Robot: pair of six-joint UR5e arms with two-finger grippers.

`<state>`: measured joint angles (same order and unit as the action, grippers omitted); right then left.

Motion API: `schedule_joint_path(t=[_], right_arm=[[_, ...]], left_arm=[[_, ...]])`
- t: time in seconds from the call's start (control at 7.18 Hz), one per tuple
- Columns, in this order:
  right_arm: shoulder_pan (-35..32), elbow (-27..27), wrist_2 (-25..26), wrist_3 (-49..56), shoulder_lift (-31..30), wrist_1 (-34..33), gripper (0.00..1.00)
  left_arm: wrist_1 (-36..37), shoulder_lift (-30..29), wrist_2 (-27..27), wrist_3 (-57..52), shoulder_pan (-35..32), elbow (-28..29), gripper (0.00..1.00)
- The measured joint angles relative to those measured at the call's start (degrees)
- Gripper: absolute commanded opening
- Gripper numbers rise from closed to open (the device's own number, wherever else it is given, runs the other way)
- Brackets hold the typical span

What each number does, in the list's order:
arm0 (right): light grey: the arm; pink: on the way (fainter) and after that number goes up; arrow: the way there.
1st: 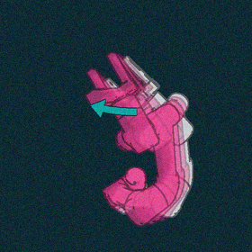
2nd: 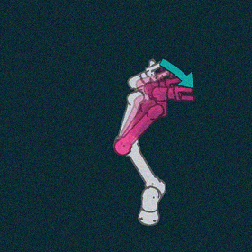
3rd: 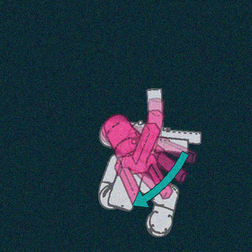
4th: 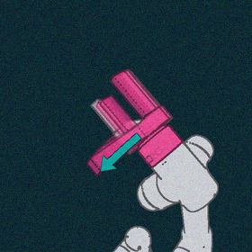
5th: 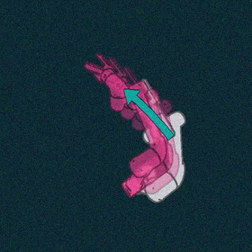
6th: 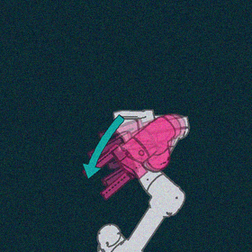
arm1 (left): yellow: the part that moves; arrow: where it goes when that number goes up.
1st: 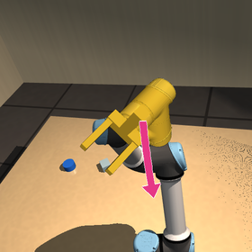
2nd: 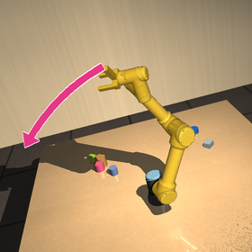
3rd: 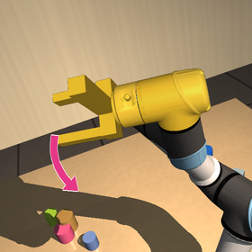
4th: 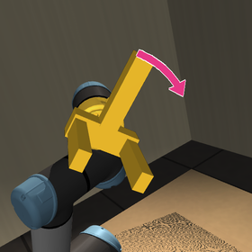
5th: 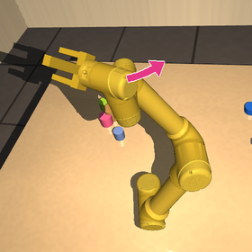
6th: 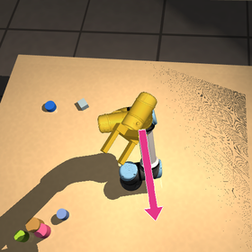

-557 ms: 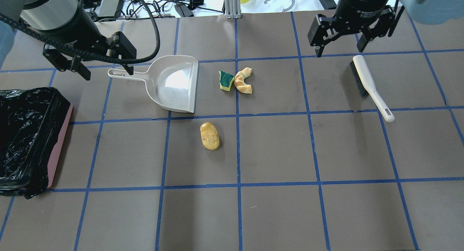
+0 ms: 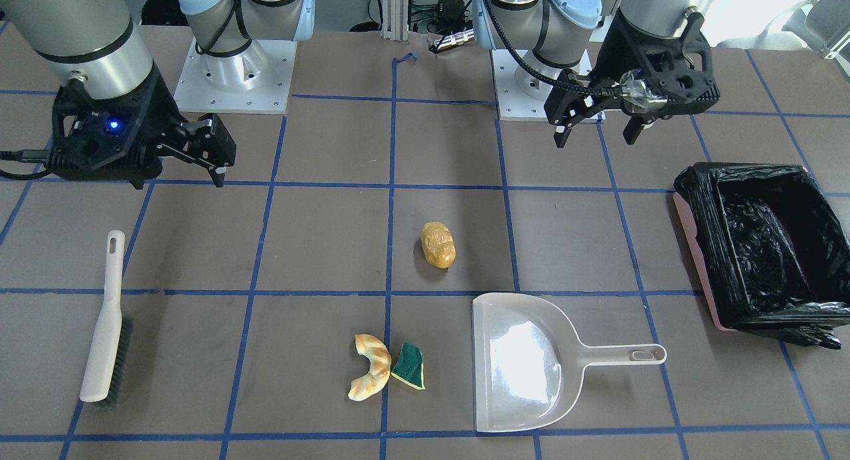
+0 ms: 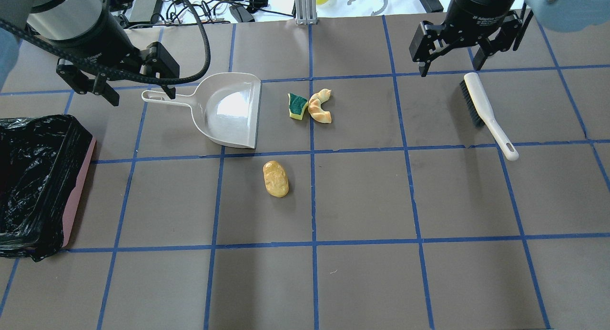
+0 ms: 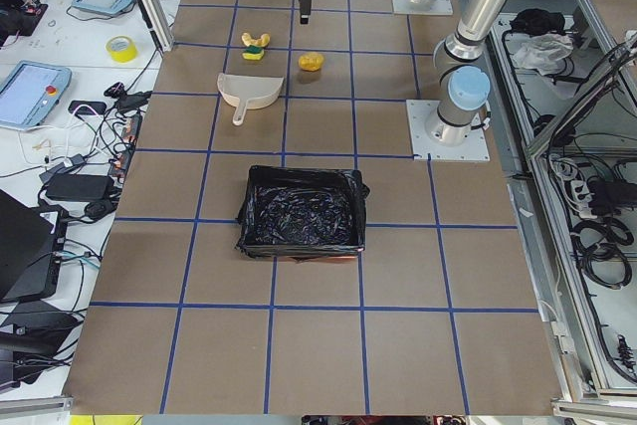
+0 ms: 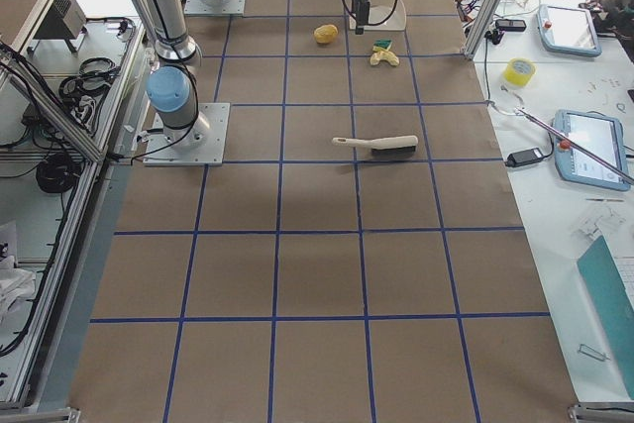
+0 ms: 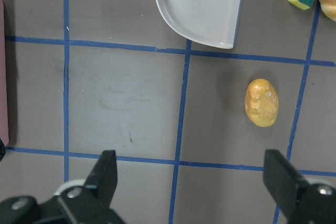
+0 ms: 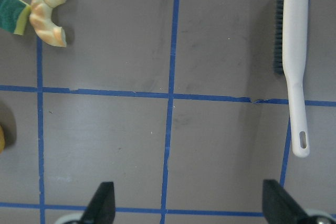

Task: Sweep and dump trash into bin
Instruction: 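Reach the left gripper to the dustpan while the right reaches the brush, then grasp the dustpan handle with the left gripper while the right lifts the brush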

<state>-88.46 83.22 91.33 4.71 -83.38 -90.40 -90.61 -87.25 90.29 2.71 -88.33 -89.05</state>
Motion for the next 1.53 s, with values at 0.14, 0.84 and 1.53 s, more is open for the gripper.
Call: schedule_joint_path(t=[0.14,0.84,1.53], right_arm=[[3.8,1.6,-0.1,4.0,0.6,-2.3,1.0],[17.5,21.5,-0.4,27.9,2.0,-28.6,1.0],[21.9,29.8,-0.9,35.1,5.7,-39.0,0.94]], left_arm=[[0.1,0.0,0.0,-2.4,0.1,0.0,1.0],[19.5,-4.6,0.2,-34.3,1.1,-9.0,1.0],[32.8,-16.8,0.1,-82.8,3.7,-11.7,1.0]])
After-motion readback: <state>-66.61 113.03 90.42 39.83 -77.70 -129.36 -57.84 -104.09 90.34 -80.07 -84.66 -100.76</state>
